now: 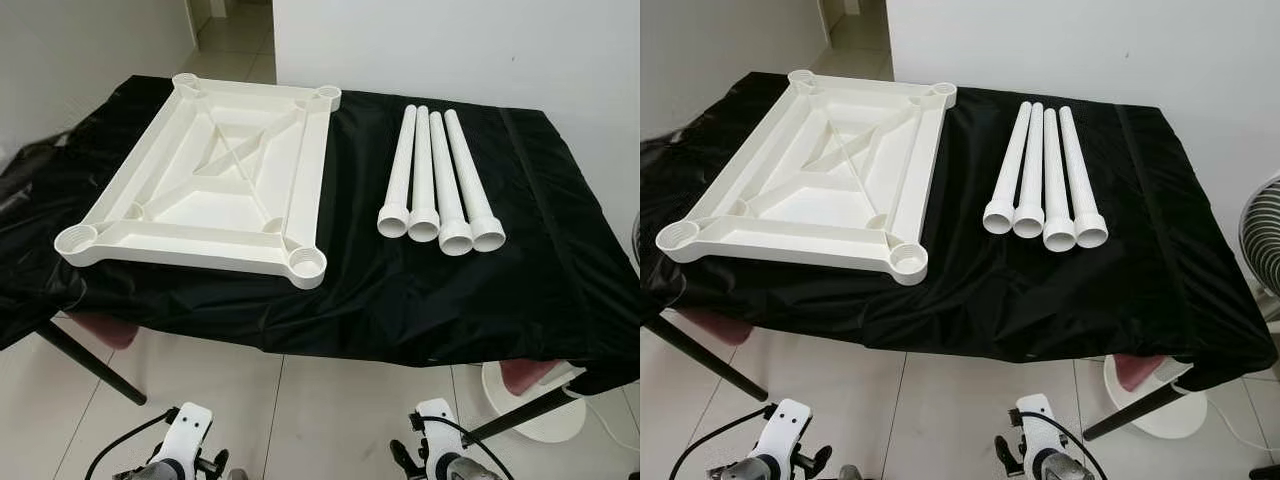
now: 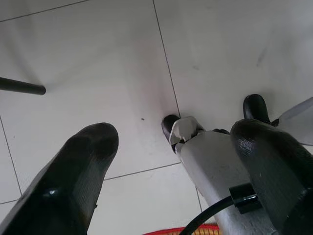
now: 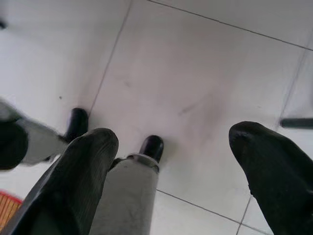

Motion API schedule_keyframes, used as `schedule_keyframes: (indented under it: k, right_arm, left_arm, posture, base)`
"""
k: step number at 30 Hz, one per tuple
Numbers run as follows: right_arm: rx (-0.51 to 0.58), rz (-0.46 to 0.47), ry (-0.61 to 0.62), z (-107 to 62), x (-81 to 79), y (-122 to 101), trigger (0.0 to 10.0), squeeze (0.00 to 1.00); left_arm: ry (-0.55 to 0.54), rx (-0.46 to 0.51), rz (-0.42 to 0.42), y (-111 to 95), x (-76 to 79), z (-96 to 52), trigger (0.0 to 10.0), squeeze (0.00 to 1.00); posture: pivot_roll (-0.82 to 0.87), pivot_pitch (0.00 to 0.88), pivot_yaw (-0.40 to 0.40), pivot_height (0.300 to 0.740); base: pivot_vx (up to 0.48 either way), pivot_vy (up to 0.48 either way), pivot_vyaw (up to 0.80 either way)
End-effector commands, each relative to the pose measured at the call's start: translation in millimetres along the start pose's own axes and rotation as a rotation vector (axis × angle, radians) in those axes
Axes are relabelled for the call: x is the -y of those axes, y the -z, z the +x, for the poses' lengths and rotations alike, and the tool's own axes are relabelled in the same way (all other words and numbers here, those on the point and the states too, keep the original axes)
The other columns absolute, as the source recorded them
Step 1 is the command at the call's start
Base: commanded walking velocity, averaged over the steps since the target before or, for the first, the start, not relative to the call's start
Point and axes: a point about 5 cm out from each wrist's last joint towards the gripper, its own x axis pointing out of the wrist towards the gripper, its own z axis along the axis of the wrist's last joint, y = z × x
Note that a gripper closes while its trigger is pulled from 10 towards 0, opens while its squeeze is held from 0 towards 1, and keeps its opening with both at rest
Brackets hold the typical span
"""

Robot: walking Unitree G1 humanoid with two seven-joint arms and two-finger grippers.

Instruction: Building children table

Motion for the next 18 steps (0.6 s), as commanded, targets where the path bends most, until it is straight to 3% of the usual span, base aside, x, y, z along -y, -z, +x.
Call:
schedule_keyframes:
  k: [1, 11, 14, 17, 18]
  right_arm:
    - [-0.027, -0.028, -0.07, 0.0, -5.7, 3.6, 10.0, 0.0]
    - [0.015, -0.061, -0.126, 1.8, -9.3, -4.9, 10.0, 0.0]
    - [0.142, -0.082, -0.199, -4.6, -1.6, -15.8, 10.0, 0.0]
    - [0.192, -0.094, -0.227, -8.0, 1.5, -19.9, 10.0, 0.0]
    - [0.24, -0.095, -0.256, -10.3, 3.5, -25.6, 10.0, 0.0]
  left_arm:
    - [0.261, -0.015, 0.03, 2.0, 13.4, -1.9, 10.0, 0.0]
    - [0.253, 0.02, 0.04, -4.1, 10.7, -1.2, 10.0, 0.0]
    - [0.256, 0.022, 0.033, -5.2, 10.2, -1.1, 10.0, 0.0]
    - [0.258, 0.022, 0.03, -5.5, 10.1, -1.0, 10.0, 0.0]
    - [0.333, 0.151, 0.044, -35.7, 15.8, 4.3, 10.0, 0.0]
  posture:
    - [0.03, 0.073, 0.002, 0.74]
    - [0.04, 0.115, -0.008, 0.74]
    - [0.04, 0.121, -0.012, 0.74]
    - [0.04, 0.121, -0.012, 0.74]
    - [0.03, 0.122, -0.012, 0.74]
  base:
    - [0.0, 0.0, 0.0]
    - [0.0, 0.0, 0.0]
    - [0.0, 0.0, 0.0]
    - [0.0, 0.0, 0.0]
    - [0.0, 0.0, 0.0]
